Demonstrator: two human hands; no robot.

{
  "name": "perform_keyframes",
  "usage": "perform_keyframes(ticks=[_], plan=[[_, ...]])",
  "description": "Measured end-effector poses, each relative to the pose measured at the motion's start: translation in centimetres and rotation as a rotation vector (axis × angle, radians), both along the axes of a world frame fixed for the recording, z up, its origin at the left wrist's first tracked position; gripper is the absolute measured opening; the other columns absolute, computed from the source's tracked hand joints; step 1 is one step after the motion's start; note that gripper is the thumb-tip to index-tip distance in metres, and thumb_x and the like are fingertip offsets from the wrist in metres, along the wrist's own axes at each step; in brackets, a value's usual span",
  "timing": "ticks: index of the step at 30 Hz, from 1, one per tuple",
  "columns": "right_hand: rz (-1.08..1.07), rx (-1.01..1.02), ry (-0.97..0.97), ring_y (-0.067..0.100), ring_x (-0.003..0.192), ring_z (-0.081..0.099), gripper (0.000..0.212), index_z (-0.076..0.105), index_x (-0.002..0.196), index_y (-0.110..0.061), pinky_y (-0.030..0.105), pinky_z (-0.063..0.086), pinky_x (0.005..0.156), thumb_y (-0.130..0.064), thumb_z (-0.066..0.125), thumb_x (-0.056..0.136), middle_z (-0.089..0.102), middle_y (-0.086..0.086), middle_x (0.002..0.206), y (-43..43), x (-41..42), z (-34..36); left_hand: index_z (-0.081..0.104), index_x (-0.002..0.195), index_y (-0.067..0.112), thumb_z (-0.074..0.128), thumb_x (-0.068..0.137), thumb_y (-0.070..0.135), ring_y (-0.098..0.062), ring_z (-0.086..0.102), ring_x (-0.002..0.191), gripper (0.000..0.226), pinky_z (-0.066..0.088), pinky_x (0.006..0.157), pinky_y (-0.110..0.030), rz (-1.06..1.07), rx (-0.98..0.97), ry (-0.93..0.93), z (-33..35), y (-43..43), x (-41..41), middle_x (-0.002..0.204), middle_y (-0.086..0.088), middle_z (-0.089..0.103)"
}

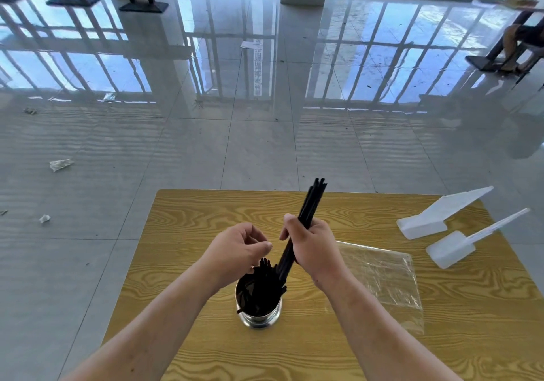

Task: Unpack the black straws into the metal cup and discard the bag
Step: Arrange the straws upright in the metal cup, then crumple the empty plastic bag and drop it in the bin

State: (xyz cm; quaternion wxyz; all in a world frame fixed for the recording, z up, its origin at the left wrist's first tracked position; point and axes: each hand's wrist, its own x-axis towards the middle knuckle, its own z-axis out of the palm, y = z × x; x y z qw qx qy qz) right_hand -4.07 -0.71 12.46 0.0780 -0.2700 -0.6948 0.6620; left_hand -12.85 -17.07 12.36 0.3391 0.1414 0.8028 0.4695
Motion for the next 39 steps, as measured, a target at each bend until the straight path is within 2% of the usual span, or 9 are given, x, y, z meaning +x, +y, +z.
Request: perform_keyframes(ticks=[2,5,9,12,14,17,21,26,39], plan=[[0.054,0.090,-0.018,0.017,0.048,0.059,0.039,0.072,0.069,-0.015,0.031,0.052,0.049,-0.039,0.062,0.099,0.060,0.008,0.055,0.0,0.0,-0.3,0.072,0.092,0.018,0.080,0.093,0.022,-0.013,0.072,0.064,0.009,0.064,0.063,-0.033,0.049,0.004,0.042,-0.2,-0.4,-0.3,0.077,0.002,0.073],[0.159,0.104,-0.032,0.012,0.056,0.067,0.030,0.075,0.073,-0.017,0.026,0.059,0.056,-0.035,0.069,0.097,0.065,0.003,0.059,-0.5,0.2,-0.8,0.072,0.089,0.023,0.079,0.091,0.025,-0.021,0.075,0.069,0.008,0.067,0.067,-0.043,0.038,-0.035,0.127,-0.8,-1.1,-0.5,0.078,0.001,0.076],[0.336,0.296,-0.139,0.006,0.062,0.067,0.028,0.072,0.075,-0.023,0.028,0.056,0.057,-0.048,0.070,0.088,0.070,-0.006,0.068,-2.0,1.5,-2.0,0.071,0.086,0.033,0.076,0.087,0.039,-0.007,0.071,0.068,0.008,0.064,0.067,-0.036,-0.007,-0.113,0.204,-1.9,-2.5,-0.3,0.079,0.014,0.076],[0.355,0.479,-0.215,-0.002,0.083,0.067,0.032,0.075,0.096,-0.036,0.026,0.058,0.067,-0.062,0.067,0.079,0.073,-0.014,0.089,-2.5,2.3,-2.4,0.069,0.085,0.037,0.075,0.089,0.041,0.000,0.069,0.072,0.008,0.059,0.066,-0.028,-0.020,-0.170,0.245,-2.4,-3.2,-0.2,0.083,0.025,0.073],[0.297,0.466,-0.218,-0.008,0.081,0.064,0.038,0.073,0.107,-0.048,0.017,0.051,0.065,-0.070,0.068,0.076,0.070,-0.020,0.098,-2.2,2.7,-2.2,0.068,0.088,0.038,0.075,0.090,0.042,0.003,0.068,0.077,0.008,0.058,0.068,-0.027,-0.025,-0.194,0.272,-2.5,-3.4,-0.2,0.083,0.021,0.074],[0.225,0.443,-0.201,-0.002,0.078,0.065,0.044,0.068,0.114,-0.052,0.019,0.050,0.068,-0.074,0.068,0.075,0.068,-0.019,0.103,-1.1,3.3,-2.0,0.064,0.100,0.042,0.072,0.091,0.048,0.002,0.065,0.101,0.013,0.052,0.081,-0.027,-0.088,-0.241,0.346,-2.3,-2.6,-0.2,0.105,0.025,0.068],[0.178,0.541,-0.216,-0.005,0.110,0.056,0.062,0.061,0.132,-0.048,0.024,0.049,0.090,-0.078,0.064,0.078,0.058,-0.026,0.123,1.3,5.5,-2.0,0.059,0.130,0.042,0.071,0.088,0.057,-0.011,0.047,0.137,0.046,0.041,0.105,-0.033,-0.212,-0.277,0.466,-1.6,0.7,0.9,0.139,0.015,0.058],[0.143,0.736,-0.327,0.013,0.145,0.038,0.081,0.044,0.154,-0.034,0.034,0.036,0.118,-0.072,0.061,0.085,0.048,-0.011,0.154,5.8,9.5,-2.7,0.044,0.150,0.040,0.071,0.085,0.063,-0.013,0.030,0.152,0.074,0.032,0.120,-0.036,-0.417,-0.303,0.563,-1.3,6.1,3.2,0.161,0.013,0.043],[0.140,0.799,-0.595,0.023,0.159,0.019,0.098,0.021,0.166,-0.025,0.038,0.014,0.131,-0.069,0.063,0.089,0.030,0.002,0.170,15.6,17.7,-8.0,0.015,0.167,0.033,0.067,0.088,0.066,-0.020,0.007,0.163,0.100,0.008,0.130,-0.033,-0.760,-0.448,0.681,-6.3,17.8,9.5,0.179,0.002,0.007]])
